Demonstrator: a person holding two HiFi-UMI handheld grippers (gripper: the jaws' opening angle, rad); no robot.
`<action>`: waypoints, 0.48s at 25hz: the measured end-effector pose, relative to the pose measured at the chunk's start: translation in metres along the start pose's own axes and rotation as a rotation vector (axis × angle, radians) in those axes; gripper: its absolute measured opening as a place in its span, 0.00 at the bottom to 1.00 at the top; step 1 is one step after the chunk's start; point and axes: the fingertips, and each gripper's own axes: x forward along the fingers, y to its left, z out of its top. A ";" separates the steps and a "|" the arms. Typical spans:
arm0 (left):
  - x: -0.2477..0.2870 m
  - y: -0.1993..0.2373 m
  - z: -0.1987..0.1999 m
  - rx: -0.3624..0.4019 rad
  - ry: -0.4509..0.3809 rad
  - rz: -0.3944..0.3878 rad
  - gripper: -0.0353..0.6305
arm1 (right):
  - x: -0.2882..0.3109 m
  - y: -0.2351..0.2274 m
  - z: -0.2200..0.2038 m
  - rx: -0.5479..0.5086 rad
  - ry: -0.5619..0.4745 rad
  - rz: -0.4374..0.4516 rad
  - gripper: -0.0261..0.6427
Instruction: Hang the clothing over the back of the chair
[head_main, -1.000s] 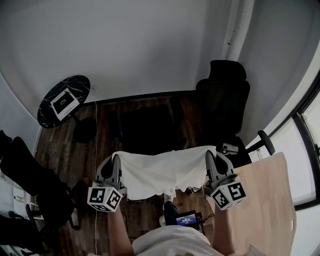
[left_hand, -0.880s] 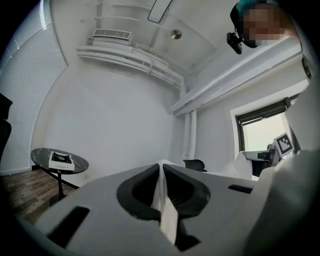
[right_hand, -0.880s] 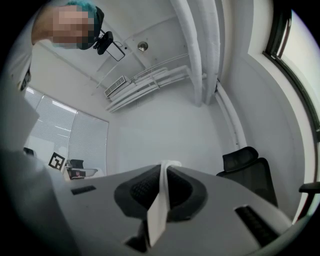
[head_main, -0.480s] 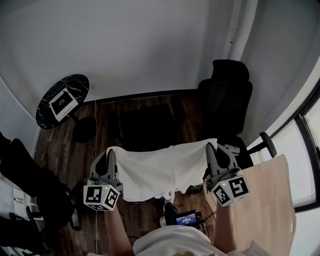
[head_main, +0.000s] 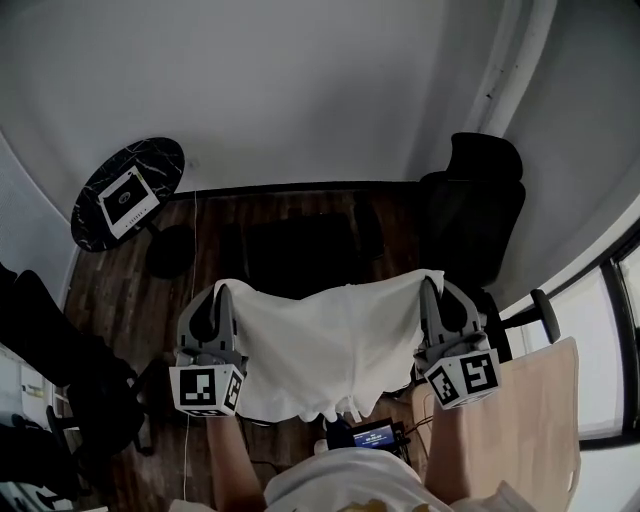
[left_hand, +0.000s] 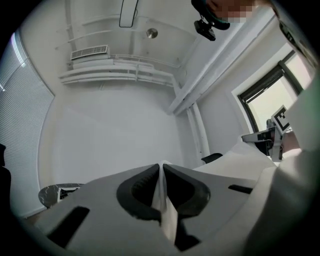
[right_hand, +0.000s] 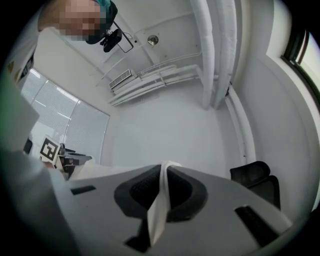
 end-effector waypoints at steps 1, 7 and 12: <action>0.006 0.004 -0.002 0.002 0.003 0.005 0.10 | 0.009 -0.001 -0.002 0.003 0.002 0.004 0.07; 0.036 0.028 -0.024 -0.005 0.048 0.058 0.10 | 0.055 -0.011 -0.022 0.027 0.026 0.018 0.07; 0.055 0.048 -0.045 -0.019 0.102 0.117 0.10 | 0.089 -0.012 -0.038 0.024 0.055 0.049 0.07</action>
